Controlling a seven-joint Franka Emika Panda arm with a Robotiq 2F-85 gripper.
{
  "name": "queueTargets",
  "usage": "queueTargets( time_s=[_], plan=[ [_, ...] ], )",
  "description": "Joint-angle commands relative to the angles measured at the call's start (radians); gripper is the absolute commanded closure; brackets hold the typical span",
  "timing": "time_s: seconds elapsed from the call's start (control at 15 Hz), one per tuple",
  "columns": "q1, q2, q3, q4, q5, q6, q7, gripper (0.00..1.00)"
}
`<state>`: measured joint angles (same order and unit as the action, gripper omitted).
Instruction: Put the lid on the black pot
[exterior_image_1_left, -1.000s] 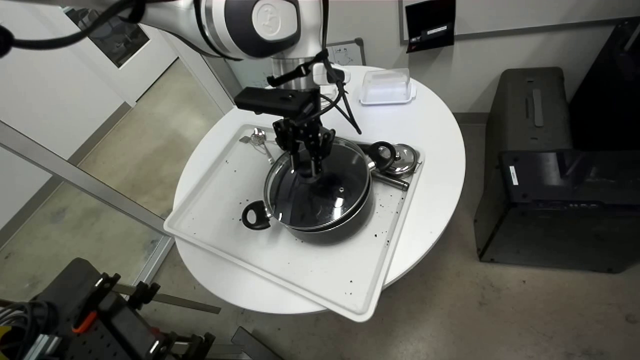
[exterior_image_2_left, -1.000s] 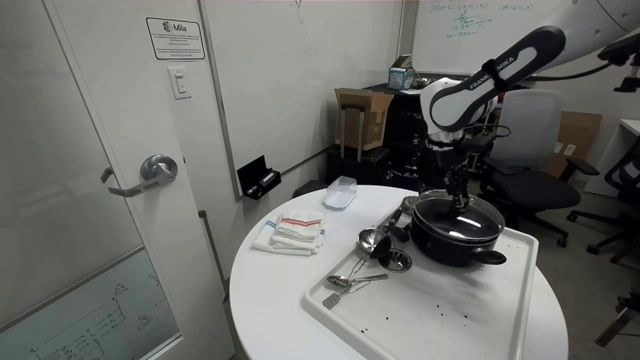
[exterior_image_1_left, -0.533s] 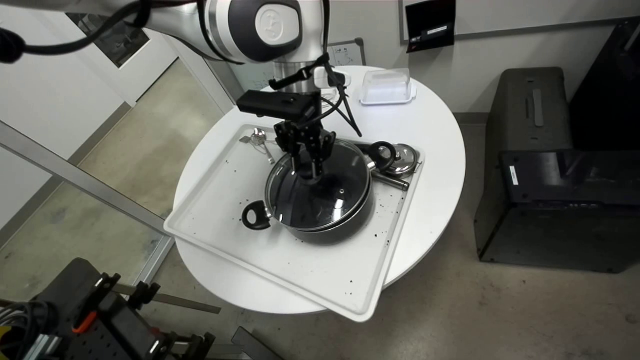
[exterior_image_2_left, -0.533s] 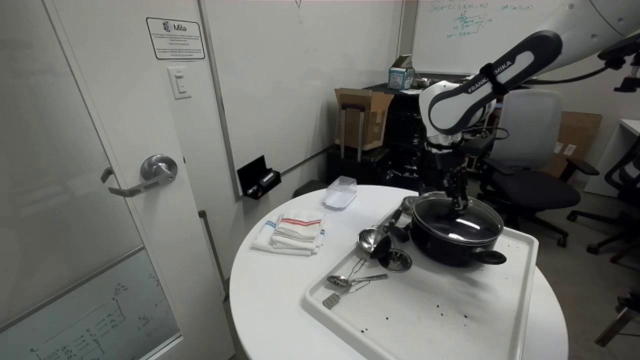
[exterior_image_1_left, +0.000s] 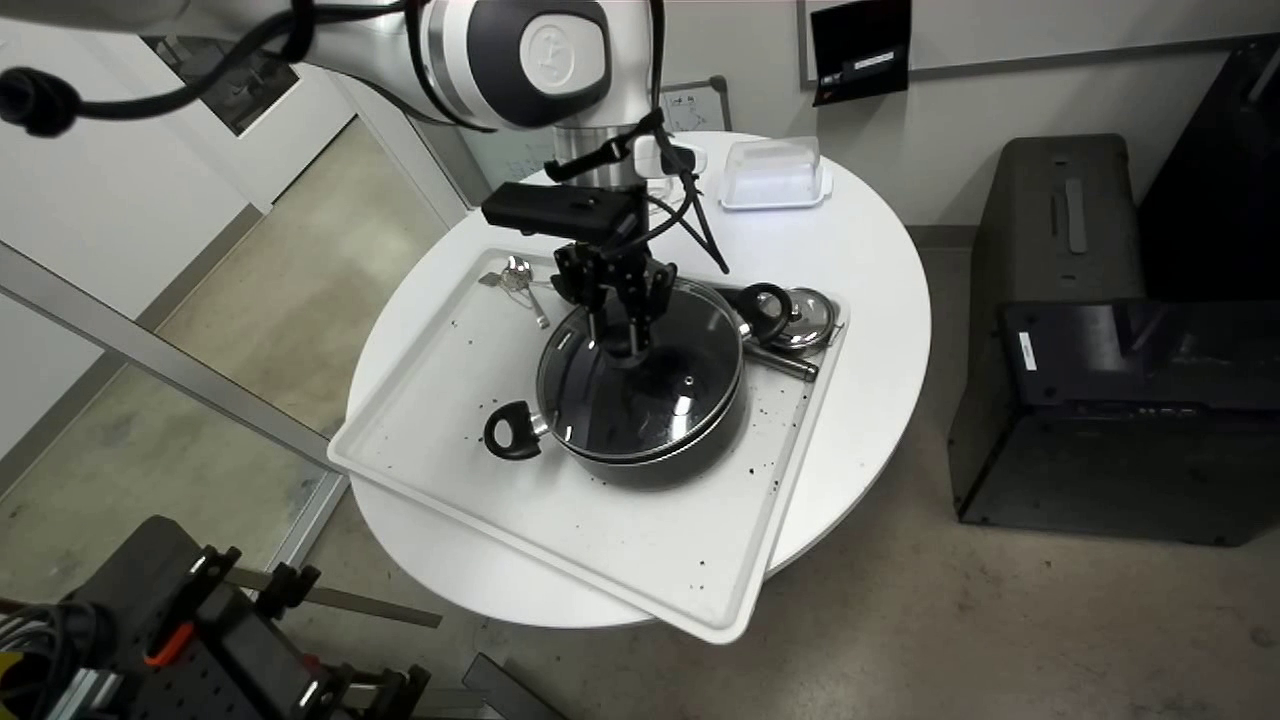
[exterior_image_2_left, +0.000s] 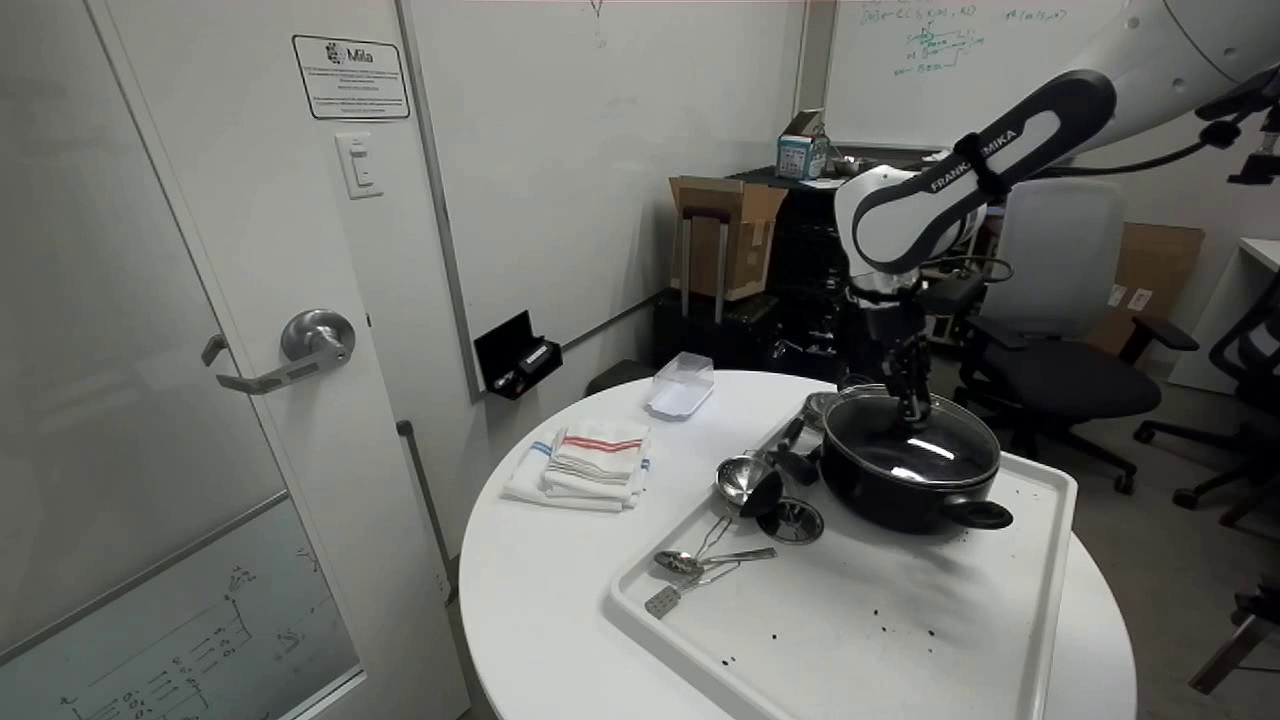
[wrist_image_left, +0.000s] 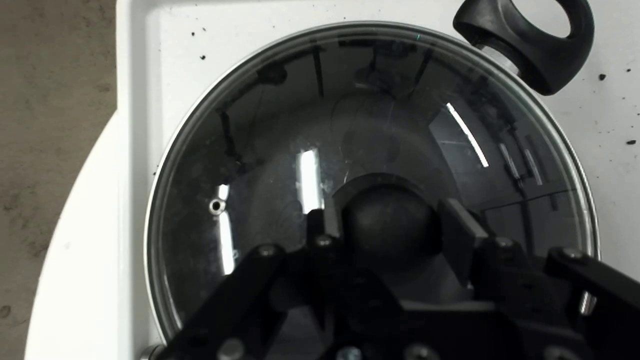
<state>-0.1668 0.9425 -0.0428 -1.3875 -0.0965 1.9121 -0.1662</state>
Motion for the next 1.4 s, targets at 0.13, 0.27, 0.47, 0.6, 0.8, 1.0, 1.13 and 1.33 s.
queueTargets(
  time_s=[0.13, 0.27, 0.47, 0.6, 0.8, 1.0, 1.13, 1.33],
  plan=[
    [0.004, 0.012, -0.003, 0.038, 0.016, -0.019, 0.005, 0.75],
    [0.005, 0.011, -0.003, 0.033, 0.014, -0.017, 0.005, 0.75],
    [0.006, 0.01, -0.003, 0.028, 0.014, -0.014, 0.004, 0.75],
    [0.006, 0.01, -0.003, 0.025, 0.012, -0.012, 0.004, 0.75],
    [0.008, 0.01, -0.002, 0.023, 0.011, -0.01, 0.003, 0.75],
    [0.01, 0.009, -0.002, 0.018, 0.009, -0.009, 0.003, 0.75],
    [0.012, 0.006, -0.003, 0.009, 0.007, -0.006, 0.002, 0.75],
    [0.016, 0.006, -0.003, 0.004, 0.004, -0.003, 0.003, 0.75]
  ],
)
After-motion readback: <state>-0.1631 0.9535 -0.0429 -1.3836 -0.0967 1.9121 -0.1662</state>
